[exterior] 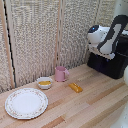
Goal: Carefully navigate your gripper to the air fryer's handle. Confidently seize the handle using your gripper. Gradually bring the handle toward yourself to access the air fryer.
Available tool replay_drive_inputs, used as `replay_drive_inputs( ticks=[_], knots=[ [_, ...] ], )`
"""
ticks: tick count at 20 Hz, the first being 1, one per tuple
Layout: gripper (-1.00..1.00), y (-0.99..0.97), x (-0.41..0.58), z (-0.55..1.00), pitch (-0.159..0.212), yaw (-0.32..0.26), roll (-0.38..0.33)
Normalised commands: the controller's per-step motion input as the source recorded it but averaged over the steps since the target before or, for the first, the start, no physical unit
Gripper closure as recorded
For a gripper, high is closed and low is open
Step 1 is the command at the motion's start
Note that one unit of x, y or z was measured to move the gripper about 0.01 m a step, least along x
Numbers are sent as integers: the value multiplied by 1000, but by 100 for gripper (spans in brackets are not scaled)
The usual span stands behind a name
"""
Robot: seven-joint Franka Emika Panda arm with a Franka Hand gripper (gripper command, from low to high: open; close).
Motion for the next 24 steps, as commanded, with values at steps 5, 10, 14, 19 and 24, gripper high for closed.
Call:
replay_drive_inputs(
  ticks=[5, 10, 14, 19, 24],
  knots=[
    [100, 0, 26, 0, 0, -3, 0],
    [100, 33, 6, -25, 12, 0, 10],
    [100, 104, 136, 41, 245, -68, 260],
    [100, 198, 78, -37, 258, -116, 369],
    [100, 263, 117, -34, 219, -130, 375]
  ],
)
